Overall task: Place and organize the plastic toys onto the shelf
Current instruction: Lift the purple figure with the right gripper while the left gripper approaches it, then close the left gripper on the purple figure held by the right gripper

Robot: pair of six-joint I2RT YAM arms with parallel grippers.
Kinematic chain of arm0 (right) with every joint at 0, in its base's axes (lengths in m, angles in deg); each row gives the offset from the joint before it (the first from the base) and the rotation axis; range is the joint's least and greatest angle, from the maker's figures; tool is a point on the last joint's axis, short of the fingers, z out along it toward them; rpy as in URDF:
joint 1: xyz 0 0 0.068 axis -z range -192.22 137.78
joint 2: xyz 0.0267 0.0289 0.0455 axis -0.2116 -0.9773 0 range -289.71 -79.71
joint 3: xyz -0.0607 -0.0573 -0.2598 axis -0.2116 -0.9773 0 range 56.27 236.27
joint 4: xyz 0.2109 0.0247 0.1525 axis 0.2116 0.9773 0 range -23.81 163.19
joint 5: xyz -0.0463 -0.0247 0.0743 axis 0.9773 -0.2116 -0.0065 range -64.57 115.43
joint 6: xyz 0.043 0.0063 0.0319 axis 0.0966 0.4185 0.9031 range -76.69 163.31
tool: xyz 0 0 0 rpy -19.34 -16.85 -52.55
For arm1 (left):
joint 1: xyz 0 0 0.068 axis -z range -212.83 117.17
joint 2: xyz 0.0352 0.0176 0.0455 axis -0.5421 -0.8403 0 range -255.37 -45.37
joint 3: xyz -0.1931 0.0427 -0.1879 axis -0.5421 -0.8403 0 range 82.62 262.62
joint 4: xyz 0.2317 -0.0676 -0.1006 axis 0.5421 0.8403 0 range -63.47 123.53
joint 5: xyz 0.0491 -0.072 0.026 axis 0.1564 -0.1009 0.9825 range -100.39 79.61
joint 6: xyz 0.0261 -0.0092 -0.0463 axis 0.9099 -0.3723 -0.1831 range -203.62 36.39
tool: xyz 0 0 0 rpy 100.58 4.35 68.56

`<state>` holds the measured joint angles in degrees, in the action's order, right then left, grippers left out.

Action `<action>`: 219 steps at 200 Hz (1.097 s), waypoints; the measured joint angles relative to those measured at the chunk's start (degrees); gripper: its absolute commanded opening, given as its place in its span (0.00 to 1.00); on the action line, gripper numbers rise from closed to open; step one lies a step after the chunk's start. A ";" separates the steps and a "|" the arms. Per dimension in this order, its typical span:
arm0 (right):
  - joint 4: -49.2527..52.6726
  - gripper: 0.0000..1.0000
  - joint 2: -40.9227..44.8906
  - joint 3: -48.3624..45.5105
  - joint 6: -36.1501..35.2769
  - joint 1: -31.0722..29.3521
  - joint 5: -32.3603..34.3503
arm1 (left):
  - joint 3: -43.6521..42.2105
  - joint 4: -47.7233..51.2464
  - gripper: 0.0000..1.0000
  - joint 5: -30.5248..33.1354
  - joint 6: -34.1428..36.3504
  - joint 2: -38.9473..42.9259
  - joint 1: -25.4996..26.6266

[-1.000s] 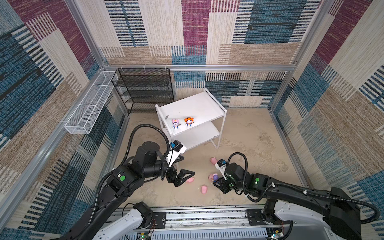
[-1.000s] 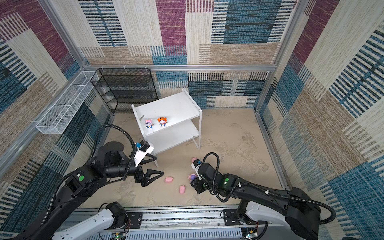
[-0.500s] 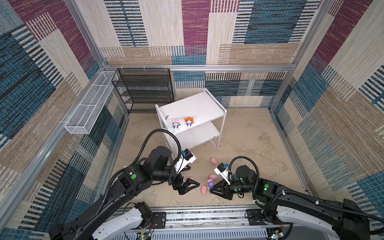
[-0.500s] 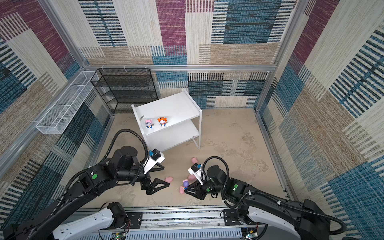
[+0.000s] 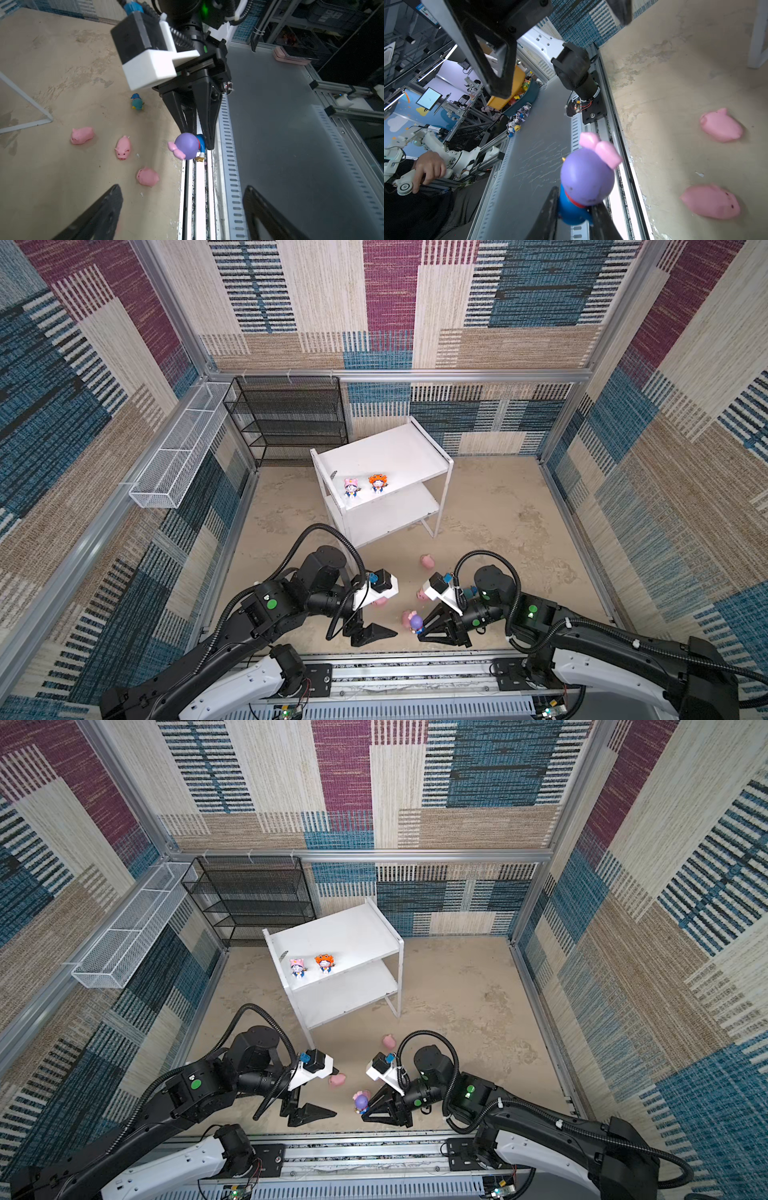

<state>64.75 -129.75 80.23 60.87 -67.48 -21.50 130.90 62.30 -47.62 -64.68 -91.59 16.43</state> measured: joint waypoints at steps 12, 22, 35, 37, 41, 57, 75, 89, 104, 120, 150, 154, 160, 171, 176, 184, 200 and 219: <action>-0.26 0.21 -0.63 0.07 -0.90 0.00 -0.70 | 0.07 -0.44 0.93 -2.14 2.01 -1.03 0.00; -0.42 0.21 -1.03 0.07 -1.36 0.00 -1.14 | 0.42 -0.44 0.93 -4.02 3.52 -2.32 0.04; -0.57 0.21 -1.27 0.07 -2.12 0.00 -1.77 | 1.14 -0.59 0.91 -6.38 4.83 -4.20 0.37; -0.61 0.21 -1.27 0.07 -2.19 -0.02 -1.86 | 1.25 -0.66 0.91 -6.78 5.09 -4.50 0.42; -0.72 0.21 -1.27 0.07 -2.23 -0.04 -1.97 | 1.46 -0.70 0.91 -7.41 5.33 -4.98 0.55; -1.16 0.21 -1.18 0.20 -2.67 -0.15 -2.12 | 2.36 -0.94 0.86 -9.64 6.40 -7.17 1.14; -1.62 0.20 -0.55 0.28 -2.84 -0.15 -2.40 | 2.82 -1.18 0.83 -10.21 7.85 -9.29 1.81; -2.14 0.20 -0.13 0.31 -2.86 -0.15 -2.62 | 3.37 -1.20 0.78 -10.25 8.70 -10.40 2.45; -2.21 0.20 0.07 0.31 -2.97 -0.17 -3.02 | 3.98 -1.42 0.74 -10.16 9.92 -11.54 3.17; -2.38 0.20 0.26 0.31 -3.04 -0.26 -3.37 | 4.55 -1.42 0.72 -9.42 11.15 -12.83 3.96; -2.60 0.20 0.79 0.31 -3.06 -0.55 -3.76 | 5.55 -1.44 0.65 -9.14 12.68 -15.17 5.07; -2.60 0.20 0.85 0.31 -3.06 -0.55 -3.87 | 5.64 -1.49 0.64 -9.09 12.70 -15.43 5.18; -2.60 0.20 1.01 0.31 -3.06 -0.59 -4.02 | 5.79 -1.46 0.63 -8.96 12.74 -15.80 5.25; -2.60 0.20 1.25 0.31 -3.06 -0.63 -4.04 | 6.03 -1.46 0.60 -8.52 12.90 -16.46 5.38; -2.60 0.20 1.36 0.31 -3.06 -0.66 -4.07 | 6.08 -1.49 0.59 -8.22 12.92 -16.70 5.40; -2.67 0.19 1.46 0.31 -3.06 -0.68 -4.07 | 6.16 -1.44 0.57 -8.02 12.96 -16.96 5.44; -2.67 0.19 1.66 0.31 -3.06 -0.70 -4.07 | 6.21 -1.44 0.55 -7.69 13.09 -17.33 5.53; -2.67 0.19 1.79 0.31 -3.06 -0.76 -4.04 | 6.25 -1.49 0.52 -7.69 13.11 -17.53 5.55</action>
<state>62.09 -127.96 80.54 57.81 -68.25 -25.55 137.15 60.81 -55.32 -51.56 -109.12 21.98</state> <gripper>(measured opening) 0.248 0.533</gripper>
